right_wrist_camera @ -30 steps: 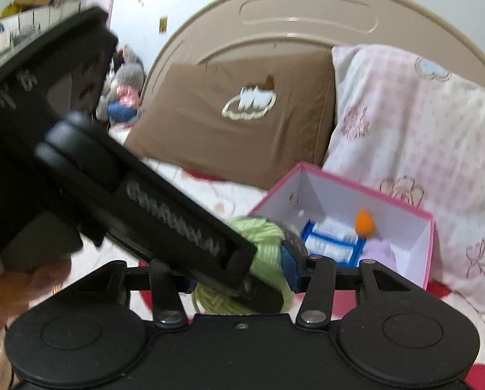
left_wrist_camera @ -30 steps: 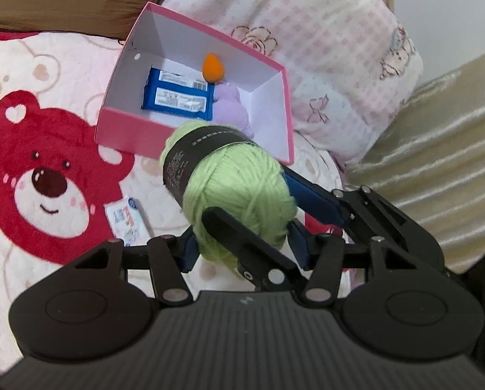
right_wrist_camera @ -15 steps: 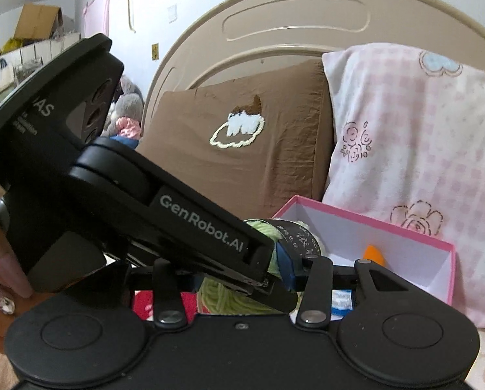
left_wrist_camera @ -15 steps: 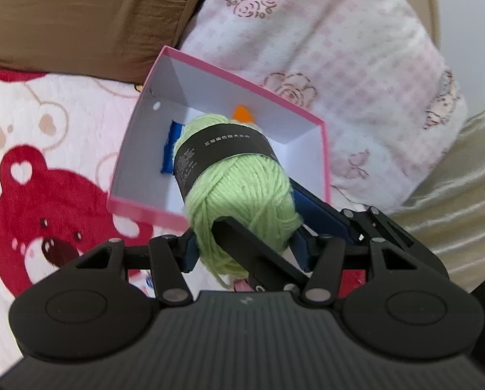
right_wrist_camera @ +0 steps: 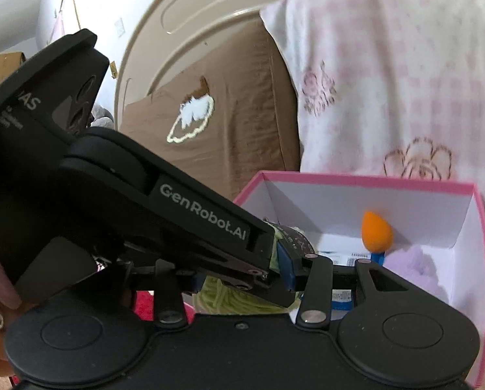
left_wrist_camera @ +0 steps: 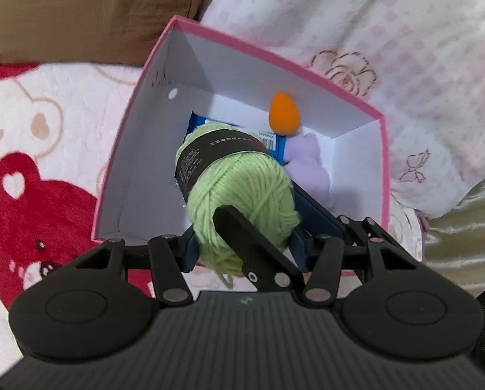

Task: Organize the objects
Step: 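Lift the green yarn ball with the left gripper and carry it into the pink box, then open the left gripper to release the yarn ball in the box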

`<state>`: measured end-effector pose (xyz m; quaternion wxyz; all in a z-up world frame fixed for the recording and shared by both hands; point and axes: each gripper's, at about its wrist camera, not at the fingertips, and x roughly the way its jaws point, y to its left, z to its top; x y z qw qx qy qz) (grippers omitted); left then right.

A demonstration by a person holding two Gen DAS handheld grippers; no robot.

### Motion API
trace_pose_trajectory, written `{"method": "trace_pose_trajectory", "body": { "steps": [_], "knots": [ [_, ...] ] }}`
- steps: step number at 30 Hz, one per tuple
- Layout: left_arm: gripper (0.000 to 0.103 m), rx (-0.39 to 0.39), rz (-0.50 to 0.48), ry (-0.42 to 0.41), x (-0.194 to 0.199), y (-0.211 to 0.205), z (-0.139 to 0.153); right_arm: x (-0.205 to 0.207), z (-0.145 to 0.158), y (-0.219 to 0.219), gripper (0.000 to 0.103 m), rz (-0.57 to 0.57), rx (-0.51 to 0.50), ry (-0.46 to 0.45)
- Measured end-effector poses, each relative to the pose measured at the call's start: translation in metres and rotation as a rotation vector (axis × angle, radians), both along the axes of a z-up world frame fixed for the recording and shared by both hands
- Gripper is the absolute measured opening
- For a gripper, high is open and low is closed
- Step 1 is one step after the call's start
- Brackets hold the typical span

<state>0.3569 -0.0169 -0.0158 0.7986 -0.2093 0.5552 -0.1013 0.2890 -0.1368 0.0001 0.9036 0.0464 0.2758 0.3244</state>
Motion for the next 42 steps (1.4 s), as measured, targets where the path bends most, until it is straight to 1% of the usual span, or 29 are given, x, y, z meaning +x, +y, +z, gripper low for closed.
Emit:
{"method": "trace_pose_trajectory", "body": {
  "steps": [8, 13, 14, 16, 19, 23, 26, 30, 32, 33, 34, 37, 39, 41, 42],
  "knots": [
    [0.053, 0.008, -0.004, 0.081, 0.017, -0.013, -0.028, 0.017, -0.024, -0.012, 0.05, -0.027, -0.001, 0.102],
    [0.056, 0.02, -0.017, 0.092, 0.022, -0.021, -0.032, 0.032, -0.035, -0.016, 0.05, -0.046, -0.024, 0.156],
    [0.056, 0.017, -0.022, 0.091, 0.023, -0.022, -0.031, 0.031, -0.035, -0.019, 0.051, -0.052, -0.023, 0.162],
    [0.061, 0.012, -0.028, 0.094, 0.026, -0.024, -0.032, 0.033, -0.035, -0.022, 0.054, -0.066, -0.028, 0.169],
    [0.062, 0.029, -0.039, 0.113, 0.029, -0.028, -0.035, 0.036, -0.037, -0.026, 0.056, -0.075, -0.055, 0.186],
    [0.063, 0.032, -0.034, 0.127, 0.031, -0.032, -0.035, 0.034, -0.038, -0.027, 0.057, -0.066, -0.091, 0.184],
    [0.065, 0.033, -0.036, 0.118, 0.031, -0.033, -0.031, 0.037, -0.036, -0.031, 0.06, -0.08, -0.116, 0.198],
    [0.067, 0.068, -0.057, 0.047, 0.029, -0.031, -0.015, 0.037, -0.037, -0.04, 0.06, -0.113, -0.162, 0.217],
    [0.066, 0.086, -0.071, 0.009, 0.028, -0.029, -0.009, 0.038, -0.04, -0.047, 0.055, -0.127, -0.178, 0.229],
    [0.064, 0.101, -0.071, -0.006, 0.028, -0.028, -0.008, 0.039, -0.041, -0.048, 0.045, -0.126, -0.18, 0.233],
    [0.064, 0.118, -0.069, -0.014, 0.028, -0.028, -0.008, 0.04, -0.043, -0.05, 0.039, -0.125, -0.183, 0.241],
    [0.064, 0.174, -0.062, -0.032, 0.031, -0.024, -0.012, 0.044, -0.043, -0.053, 0.034, -0.156, -0.201, 0.253],
    [0.064, 0.2, -0.063, -0.049, 0.032, -0.023, -0.016, 0.048, -0.045, -0.056, 0.034, -0.185, -0.208, 0.265],
    [0.066, 0.2, -0.067, -0.067, 0.033, -0.021, -0.021, 0.049, -0.048, -0.064, 0.034, -0.234, -0.21, 0.28],
    [0.066, 0.194, -0.068, -0.073, 0.034, -0.02, -0.023, 0.052, -0.049, -0.067, 0.031, -0.253, -0.202, 0.291]
  ]
}}
